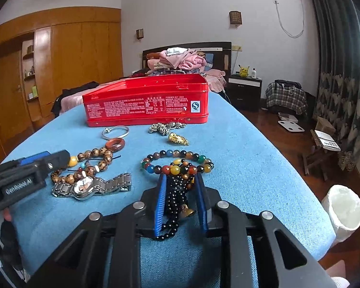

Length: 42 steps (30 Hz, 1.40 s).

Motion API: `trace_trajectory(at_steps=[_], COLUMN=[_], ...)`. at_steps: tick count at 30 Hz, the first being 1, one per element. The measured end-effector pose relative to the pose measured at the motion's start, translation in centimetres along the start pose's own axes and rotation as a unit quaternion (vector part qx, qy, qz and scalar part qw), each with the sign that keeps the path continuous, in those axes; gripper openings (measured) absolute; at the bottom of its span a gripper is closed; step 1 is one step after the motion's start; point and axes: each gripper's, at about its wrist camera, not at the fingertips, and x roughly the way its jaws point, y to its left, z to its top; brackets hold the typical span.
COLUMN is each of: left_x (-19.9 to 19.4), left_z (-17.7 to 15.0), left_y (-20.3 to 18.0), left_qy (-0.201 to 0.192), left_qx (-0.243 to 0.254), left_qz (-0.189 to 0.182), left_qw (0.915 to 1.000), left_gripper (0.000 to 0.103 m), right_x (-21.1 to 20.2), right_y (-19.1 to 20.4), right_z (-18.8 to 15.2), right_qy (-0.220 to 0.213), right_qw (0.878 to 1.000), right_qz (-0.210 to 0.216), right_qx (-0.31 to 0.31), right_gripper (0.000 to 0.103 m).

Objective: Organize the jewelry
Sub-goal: 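Grasp the black bead strand with the right tool while the left tool grasps the wooden bead bracelet, then carry both bead pieces over the red tin and open both tools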

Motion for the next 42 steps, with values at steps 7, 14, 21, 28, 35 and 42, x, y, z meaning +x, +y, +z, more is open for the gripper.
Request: trace_trajectory(at_steps=[7, 14, 21, 28, 35, 42], left_x=[1.2, 1.4, 1.2, 0.6, -1.0, -2.3], left_z=[0.2, 0.3, -0.1, 0.3, 1.6, 2.7], left_y=[-1.4, -1.8, -3.0, -1.9, -1.5, -1.5], left_qy=[0.028, 0.035, 0.022, 0.016, -0.011, -0.033], left_qx=[0.031, 0.035, 0.034, -0.008, -0.013, -0.017], left_qz=[0.028, 0.025, 0.014, 0.002, -0.001, -0.008], left_qw=[0.9987, 0.9985, 0.9991, 0.9998, 0.9999, 0.9993], left_gripper=[0.043, 0.040, 0.012, 0.011, 0.011, 0.011], right_x=[0.1, 0.2, 0.5, -0.5, -2.3, -0.9], right_y=[-0.1, 0.0, -0.1, -0.1, 0.2, 0.7], right_z=[0.1, 0.1, 0.4, 0.7, 2.0, 5.1], right_qy=[-0.001, 0.001, 0.014, 0.029, 0.033, 0.060], right_qw=[1.000, 1.000, 0.999, 0.997, 0.996, 0.992], right_qz=[0.010, 0.017, 0.031, 0.065, 0.080, 0.097], right_qx=[0.010, 0.010, 0.002, -0.007, -0.020, -0.052], right_gripper=[0.024, 0.027, 0.023, 0.017, 0.017, 0.017])
